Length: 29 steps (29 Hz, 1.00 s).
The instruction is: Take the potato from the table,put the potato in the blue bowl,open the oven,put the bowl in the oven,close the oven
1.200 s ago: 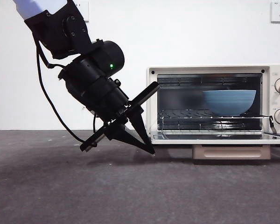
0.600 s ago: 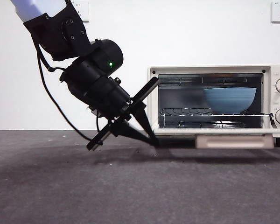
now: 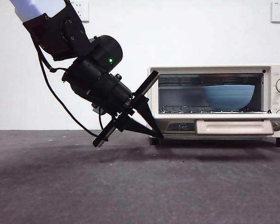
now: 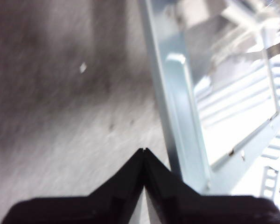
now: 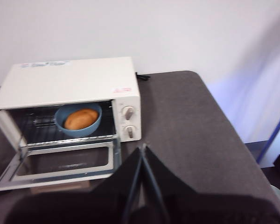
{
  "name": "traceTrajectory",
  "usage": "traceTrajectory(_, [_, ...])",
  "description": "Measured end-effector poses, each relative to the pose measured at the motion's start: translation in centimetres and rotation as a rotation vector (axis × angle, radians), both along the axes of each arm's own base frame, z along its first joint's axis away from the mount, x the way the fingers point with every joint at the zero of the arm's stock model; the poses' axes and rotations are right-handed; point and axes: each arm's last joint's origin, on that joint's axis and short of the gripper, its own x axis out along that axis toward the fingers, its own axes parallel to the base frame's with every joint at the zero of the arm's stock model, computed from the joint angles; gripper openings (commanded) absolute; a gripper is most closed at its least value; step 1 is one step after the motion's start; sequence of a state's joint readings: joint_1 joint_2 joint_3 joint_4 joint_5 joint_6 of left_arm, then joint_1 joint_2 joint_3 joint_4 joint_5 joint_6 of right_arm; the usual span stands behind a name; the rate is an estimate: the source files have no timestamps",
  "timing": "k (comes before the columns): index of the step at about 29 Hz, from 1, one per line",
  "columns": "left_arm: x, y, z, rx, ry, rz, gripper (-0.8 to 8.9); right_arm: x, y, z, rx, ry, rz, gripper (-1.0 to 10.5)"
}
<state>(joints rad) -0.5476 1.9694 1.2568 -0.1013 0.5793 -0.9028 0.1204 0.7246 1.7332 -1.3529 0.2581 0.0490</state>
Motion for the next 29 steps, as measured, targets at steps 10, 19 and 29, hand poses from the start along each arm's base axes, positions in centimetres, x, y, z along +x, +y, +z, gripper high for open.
traceTrajectory(10, [1.2,-0.3,2.0,-0.034,-0.046,0.026,-0.06,0.0,0.0,0.0,0.016,-0.002,-0.001,-0.1])
traceTrajectory(19, [3.3,-1.2,6.7,-0.110,-0.212,0.055,-0.06,0.0,0.0,0.0,0.018,-0.002,-0.002,-0.1])
traceTrajectory(29, [4.8,0.8,7.7,-0.124,-0.220,0.095,-0.06,0.0,0.0,0.0,0.018,-0.002,-0.002,-0.1])
